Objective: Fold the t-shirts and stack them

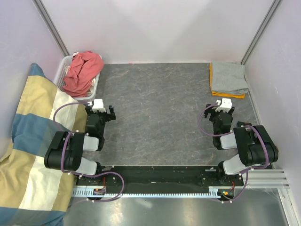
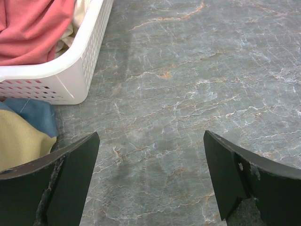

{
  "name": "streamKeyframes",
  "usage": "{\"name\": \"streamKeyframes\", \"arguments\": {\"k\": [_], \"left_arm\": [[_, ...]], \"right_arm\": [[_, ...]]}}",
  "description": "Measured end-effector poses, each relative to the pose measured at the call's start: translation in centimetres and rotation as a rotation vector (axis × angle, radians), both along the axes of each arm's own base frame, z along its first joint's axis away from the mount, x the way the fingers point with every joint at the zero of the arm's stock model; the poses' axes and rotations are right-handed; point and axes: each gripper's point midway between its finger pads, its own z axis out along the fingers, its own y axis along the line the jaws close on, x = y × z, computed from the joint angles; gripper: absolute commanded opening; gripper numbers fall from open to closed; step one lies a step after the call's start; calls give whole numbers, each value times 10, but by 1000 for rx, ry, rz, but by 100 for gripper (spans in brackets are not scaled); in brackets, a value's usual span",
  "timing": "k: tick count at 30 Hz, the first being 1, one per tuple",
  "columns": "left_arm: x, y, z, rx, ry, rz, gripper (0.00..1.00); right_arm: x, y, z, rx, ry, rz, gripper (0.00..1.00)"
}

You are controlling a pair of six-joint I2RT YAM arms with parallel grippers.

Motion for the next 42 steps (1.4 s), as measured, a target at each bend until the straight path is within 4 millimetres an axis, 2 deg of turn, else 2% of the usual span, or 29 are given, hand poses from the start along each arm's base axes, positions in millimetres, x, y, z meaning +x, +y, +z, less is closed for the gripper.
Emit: {"name": "streamKeyframes", "arguments": {"k": [12,14,17,20,23,26,30,32,34,37,39,42], "left_arm": [[0,0,0,0,0,0,100],[0,2,0,1,1,15,100],[-5,11,3,-3,22,77,100],[-7,22,27,-27,-15,160,100],[-7,30,67,-91,-77,228,100],[-1,28,105,-161,-129,232,100],[22,16,140,-206,-104,202,100],[43,7,156,-203,-38,175,100],[74,-1,179,-196,13,154,100],[113,-8,206,-174,79,139,100],[130,-10,218,-148,111,134,100],[146,-8,219,-104,160,134,98]], "right_arm": [[0,-1,0,-1,-1,-5,98],[-1,-5,1,6,-5,-34,98],[-8,-21,11,31,-22,-147,98],[-15,-38,31,64,-67,-264,98],[-17,-49,57,121,-117,-355,98],[-15,-52,78,196,-143,-404,98],[-5,-44,104,291,-140,-397,98],[1,-34,114,322,-103,-358,98],[5,-21,126,351,-79,-306,98],[-5,1,142,396,-44,-209,98],[-16,11,152,405,-20,-162,98],[-30,16,165,397,10,-132,98]]}}
